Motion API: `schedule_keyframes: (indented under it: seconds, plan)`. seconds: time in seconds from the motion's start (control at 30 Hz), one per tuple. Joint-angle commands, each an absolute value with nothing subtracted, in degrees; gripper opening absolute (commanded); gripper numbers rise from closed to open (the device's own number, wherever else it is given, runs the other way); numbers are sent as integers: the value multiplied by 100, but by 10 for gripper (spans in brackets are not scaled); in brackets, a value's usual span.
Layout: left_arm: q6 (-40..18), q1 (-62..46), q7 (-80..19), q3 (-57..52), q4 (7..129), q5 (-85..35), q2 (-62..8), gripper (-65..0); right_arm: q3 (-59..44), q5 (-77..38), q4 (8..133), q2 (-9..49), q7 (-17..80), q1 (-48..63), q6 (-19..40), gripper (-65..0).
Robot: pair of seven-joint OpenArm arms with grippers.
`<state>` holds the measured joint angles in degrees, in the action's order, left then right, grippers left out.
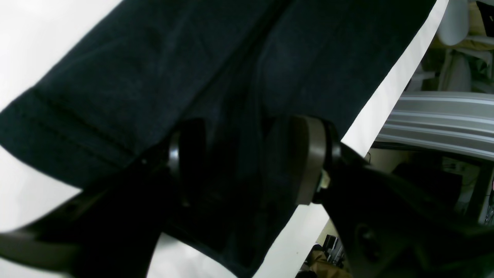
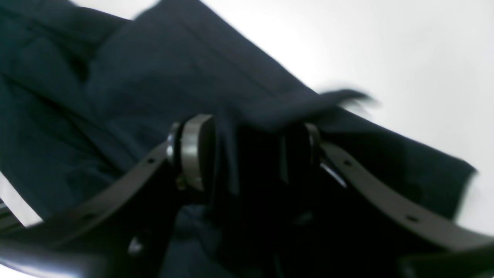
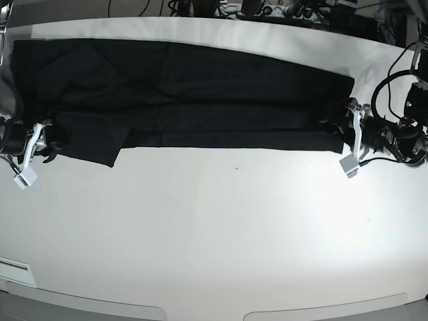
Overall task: Fold the T-shirt properly
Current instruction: 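Lift the opposite edge with both grippers and fold it over the shirt, then lower the folded edge and release both grippers, smoothing the strip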
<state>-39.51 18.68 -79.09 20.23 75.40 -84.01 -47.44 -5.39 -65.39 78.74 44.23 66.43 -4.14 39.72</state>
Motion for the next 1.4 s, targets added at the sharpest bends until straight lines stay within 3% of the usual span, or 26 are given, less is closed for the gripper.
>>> schedule_keyframes:
  seconds: [0.0,0.1,0.27,0.5,0.9,1.1,1.27,1.37]
  plan:
    - [-4000,1970,-7883,1949,7603,-8500,-4858,-288,-604,-6639,7935,4550,6567,-526,4000,-419]
    - [-4000,1968,-7813,1949,7603,-8500,-4860,-288,-604,-6836,7937,4515,6849,-528,4000,-649]
    - [-4000,1968,-7671,1949,7603,-8500,-4860,-288,-604,-8500,7961,4591,7839,-526,4000,-650]
    - [-4000,1970,-7631,1949,7601,-8500,-4862,-288,-604,-8500,8755,4558,8000,-266,4000,-650]
    - [-4000,1973,-7502,1944,7601,-8500,-4895,-288,-956,-8500,11467,4576,8000,1190,4000,-650]
    - [-4000,1970,-7502,1942,7603,-8500,-4908,-288,-1483,-8500,11795,4576,8000,1804,4000,-650]
    - [-4000,1973,-7428,1942,7603,-8500,-4906,-288,-1402,-7089,11620,4571,8000,2248,4000,-650]
    - [-4000,1988,-7330,1942,7603,-8500,-4906,-288,-1286,-5712,11236,4571,7196,2331,4000,-650]
